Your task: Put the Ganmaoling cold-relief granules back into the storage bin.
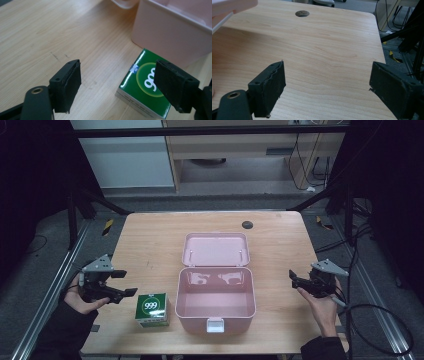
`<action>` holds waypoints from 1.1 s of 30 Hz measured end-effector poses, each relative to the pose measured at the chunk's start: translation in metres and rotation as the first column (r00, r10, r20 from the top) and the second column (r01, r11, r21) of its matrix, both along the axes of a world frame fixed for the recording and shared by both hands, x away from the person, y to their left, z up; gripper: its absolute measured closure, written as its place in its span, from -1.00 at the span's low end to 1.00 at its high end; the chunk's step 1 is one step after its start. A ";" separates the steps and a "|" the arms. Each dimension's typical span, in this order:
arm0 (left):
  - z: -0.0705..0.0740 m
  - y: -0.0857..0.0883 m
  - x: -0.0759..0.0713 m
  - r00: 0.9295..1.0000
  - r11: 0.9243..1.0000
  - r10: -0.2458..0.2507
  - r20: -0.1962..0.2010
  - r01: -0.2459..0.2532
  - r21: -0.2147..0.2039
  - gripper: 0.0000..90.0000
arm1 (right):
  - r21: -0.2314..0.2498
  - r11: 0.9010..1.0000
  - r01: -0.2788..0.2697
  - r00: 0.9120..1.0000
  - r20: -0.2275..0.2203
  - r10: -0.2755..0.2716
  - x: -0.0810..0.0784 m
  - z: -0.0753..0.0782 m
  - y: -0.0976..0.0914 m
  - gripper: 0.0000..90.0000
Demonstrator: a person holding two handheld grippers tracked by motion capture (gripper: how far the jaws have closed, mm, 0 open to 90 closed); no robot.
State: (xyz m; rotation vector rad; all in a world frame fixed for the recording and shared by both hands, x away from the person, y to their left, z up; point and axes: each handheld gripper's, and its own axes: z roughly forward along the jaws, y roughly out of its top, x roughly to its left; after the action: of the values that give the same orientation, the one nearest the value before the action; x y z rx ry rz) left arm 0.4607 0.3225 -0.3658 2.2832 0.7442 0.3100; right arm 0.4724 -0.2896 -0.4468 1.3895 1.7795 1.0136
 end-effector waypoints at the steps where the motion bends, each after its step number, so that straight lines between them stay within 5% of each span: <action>1: 0.000 -0.003 -0.001 1.000 1.000 -0.019 -0.005 0.019 0.010 -0.54 | -0.001 1.000 0.000 1.000 0.001 0.000 0.000 0.000 0.000 -0.71; 6: 0.002 -0.010 -0.003 0.997 0.996 -0.079 -0.015 0.080 0.044 -0.59 | 0.008 1.000 0.001 1.000 0.002 -0.001 -0.001 0.001 -0.001 -0.71; 10: 0.004 -0.019 -0.005 0.987 0.983 -0.159 -0.034 0.161 0.086 -0.63 | -0.001 1.000 -0.010 1.000 -0.004 0.010 0.000 0.000 0.001 -0.73; 16: 0.005 -0.033 -0.004 0.968 0.953 -0.241 -0.074 0.251 0.168 -0.67 | -0.010 1.000 -0.016 1.000 -0.010 0.016 0.001 -0.001 0.001 -0.75; 17: 0.005 -0.033 -0.004 0.968 0.953 -0.241 -0.074 0.251 0.168 -0.67 | -0.007 1.000 -0.018 1.000 -0.008 0.018 0.001 -0.001 0.001 -0.75; 18: 0.006 -0.038 -0.003 0.962 0.944 -0.260 -0.085 0.271 0.186 -0.68 | -0.007 1.000 -0.018 1.000 -0.010 0.018 0.000 -0.001 0.001 -0.75; 21: 0.007 -0.041 -0.003 0.957 0.937 -0.275 -0.091 0.288 0.200 -0.69 | -0.010 1.000 -0.023 1.000 -0.011 0.022 0.000 -0.001 0.001 -0.76; 33: -0.005 -0.062 0.000 0.928 0.883 -0.336 -0.160 0.370 0.290 -0.81 | -0.019 0.999 -0.049 0.998 -0.027 0.048 0.001 -0.003 0.003 -0.80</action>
State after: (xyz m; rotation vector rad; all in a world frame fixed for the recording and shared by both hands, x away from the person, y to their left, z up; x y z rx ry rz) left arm 0.4607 0.2600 -0.3710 2.7008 0.3271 0.1427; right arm 0.4733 -0.2868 -0.4502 1.3598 1.8453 1.0050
